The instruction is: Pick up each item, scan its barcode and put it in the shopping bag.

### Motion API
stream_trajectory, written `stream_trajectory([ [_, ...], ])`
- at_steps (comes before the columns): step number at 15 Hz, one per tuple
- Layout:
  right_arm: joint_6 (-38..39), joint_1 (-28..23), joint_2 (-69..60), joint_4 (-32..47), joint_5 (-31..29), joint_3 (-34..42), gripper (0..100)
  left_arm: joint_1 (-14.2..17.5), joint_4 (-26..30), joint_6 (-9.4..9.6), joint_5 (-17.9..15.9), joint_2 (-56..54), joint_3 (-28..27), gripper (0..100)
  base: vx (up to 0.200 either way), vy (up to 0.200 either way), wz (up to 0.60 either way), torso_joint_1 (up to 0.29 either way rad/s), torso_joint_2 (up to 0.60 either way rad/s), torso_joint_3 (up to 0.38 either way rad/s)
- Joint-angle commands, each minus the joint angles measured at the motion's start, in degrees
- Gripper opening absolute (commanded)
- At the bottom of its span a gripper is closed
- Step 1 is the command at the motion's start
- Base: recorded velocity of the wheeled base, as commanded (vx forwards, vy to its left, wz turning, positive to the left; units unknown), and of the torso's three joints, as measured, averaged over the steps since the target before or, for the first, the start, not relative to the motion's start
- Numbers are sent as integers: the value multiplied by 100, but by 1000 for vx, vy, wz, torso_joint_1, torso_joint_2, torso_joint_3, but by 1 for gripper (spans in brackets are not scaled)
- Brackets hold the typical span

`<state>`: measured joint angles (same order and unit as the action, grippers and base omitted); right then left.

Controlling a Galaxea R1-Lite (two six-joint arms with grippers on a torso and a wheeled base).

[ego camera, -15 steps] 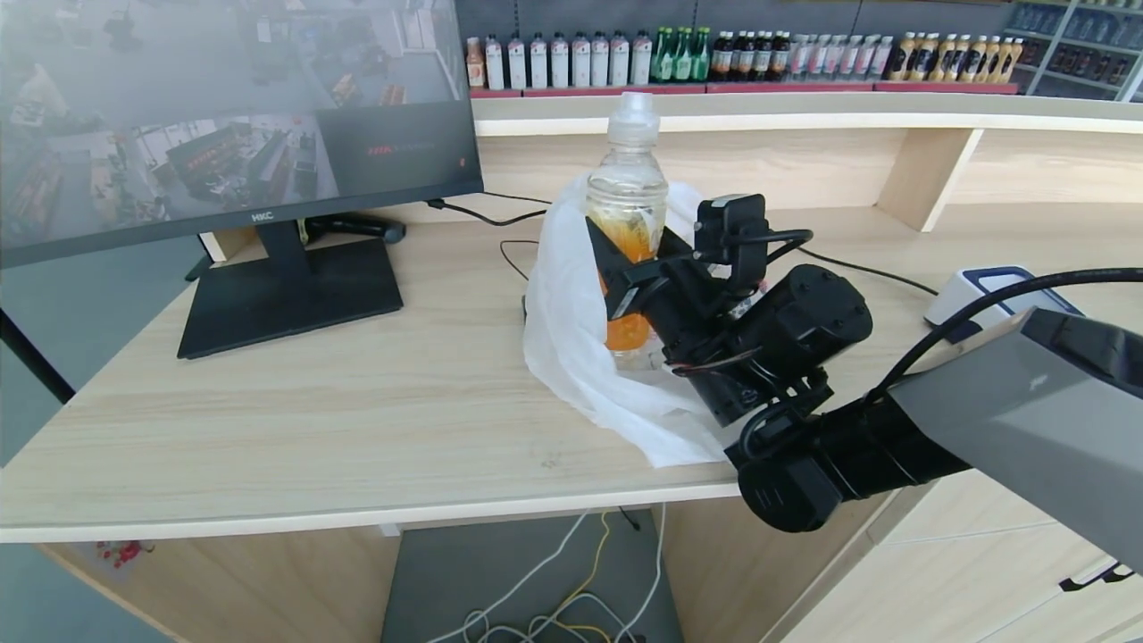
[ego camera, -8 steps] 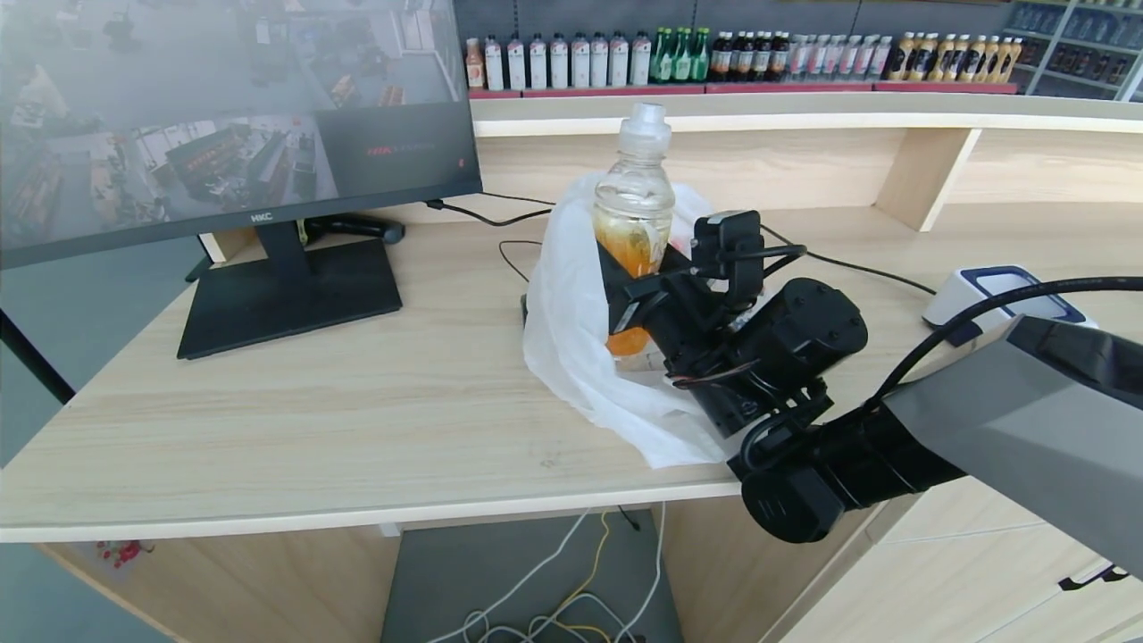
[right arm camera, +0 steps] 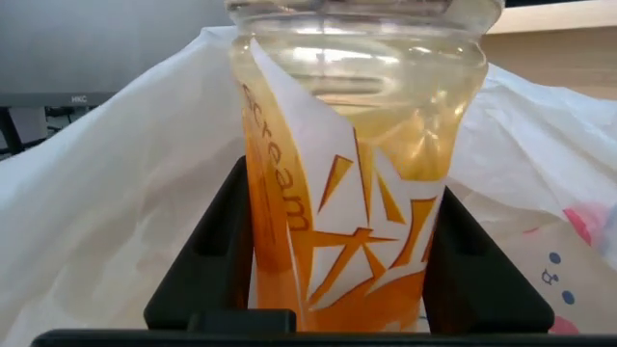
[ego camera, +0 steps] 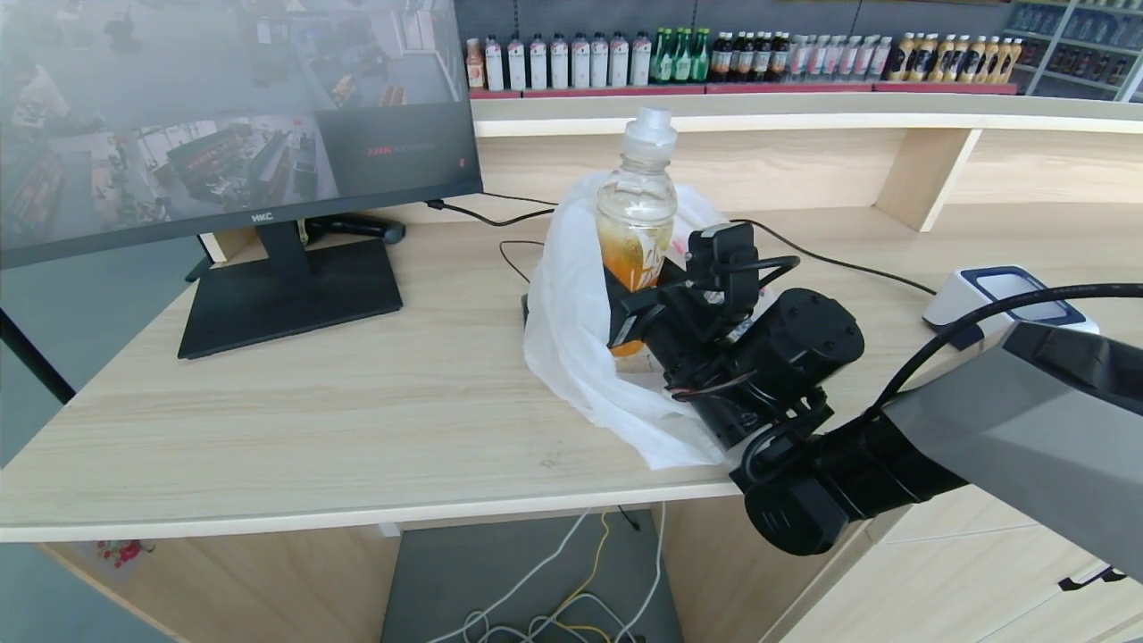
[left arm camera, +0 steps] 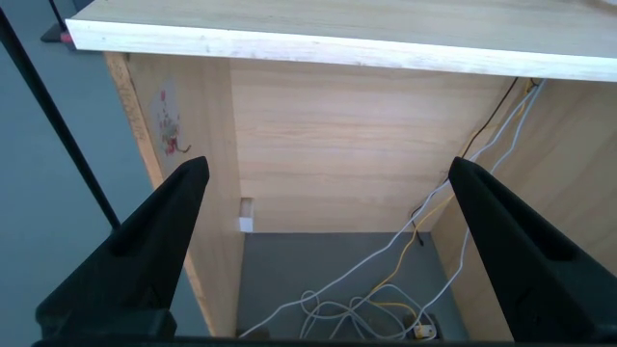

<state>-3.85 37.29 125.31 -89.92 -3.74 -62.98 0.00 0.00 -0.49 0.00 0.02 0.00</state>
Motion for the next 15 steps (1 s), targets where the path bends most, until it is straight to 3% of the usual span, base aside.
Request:
stream_trajectory([
  [1,-1,6,-15,-8,-4,110,0,0,0,-4,0,-2,0,100,0,0,0,0,0,0],
  [10,-19,-11,-50,-8,-4,145,0,0,0,5,0,-2,0,100,0,0,0,0,0,0],
  [11,-28,-11,-50,-8,-4,163,100,0,0,-4,0,-2,0,100,0,0,0,0,0,0],
  [15,-19,-11,-77,-8,-39,154,100,-9,0,5,0,-2,0,100,0,0,0,0,0,0],
])
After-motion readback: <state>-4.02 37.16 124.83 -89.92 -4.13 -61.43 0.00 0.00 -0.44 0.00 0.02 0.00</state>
